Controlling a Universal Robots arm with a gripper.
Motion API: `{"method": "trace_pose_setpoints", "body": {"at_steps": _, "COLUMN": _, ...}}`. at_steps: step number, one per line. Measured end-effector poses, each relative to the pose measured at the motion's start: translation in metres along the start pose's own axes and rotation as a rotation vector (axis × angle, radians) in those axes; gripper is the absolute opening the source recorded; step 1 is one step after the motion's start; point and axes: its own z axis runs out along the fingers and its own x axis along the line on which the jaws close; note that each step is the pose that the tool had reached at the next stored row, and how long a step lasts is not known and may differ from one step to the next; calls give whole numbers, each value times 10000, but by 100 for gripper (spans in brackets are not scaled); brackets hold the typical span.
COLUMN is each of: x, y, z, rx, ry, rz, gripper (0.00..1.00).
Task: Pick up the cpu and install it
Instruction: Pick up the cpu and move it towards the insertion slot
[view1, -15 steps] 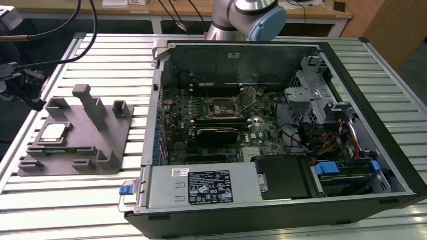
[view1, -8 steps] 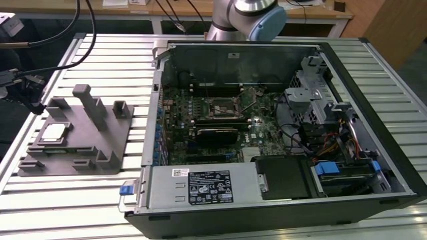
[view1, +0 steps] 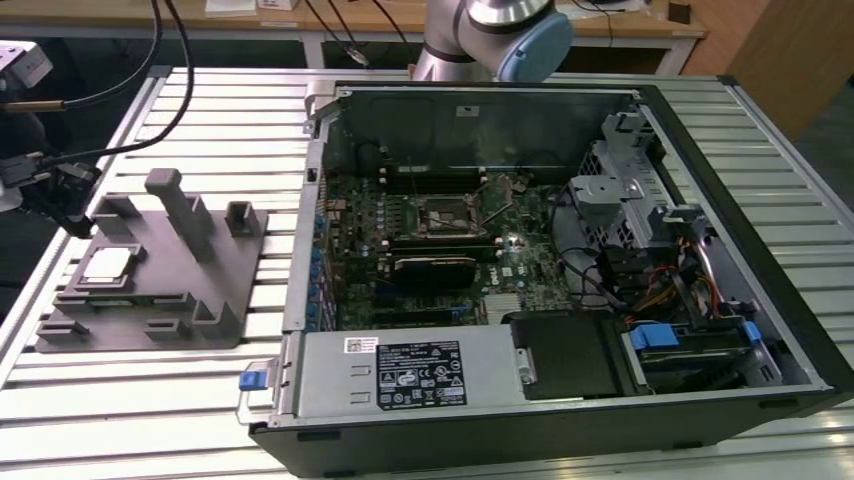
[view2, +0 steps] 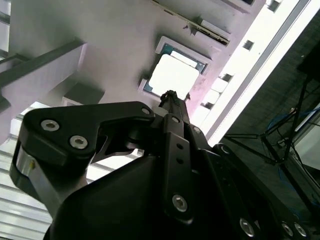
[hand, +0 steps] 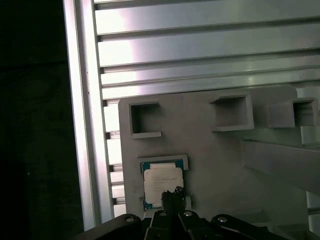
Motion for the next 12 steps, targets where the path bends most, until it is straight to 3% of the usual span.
{"method": "trace_pose_setpoints", "body": {"at_steps": 12, "x": 10, "y": -25, "z": 211, "rx": -34, "ry": 3, "rz": -17, "gripper": 11}}
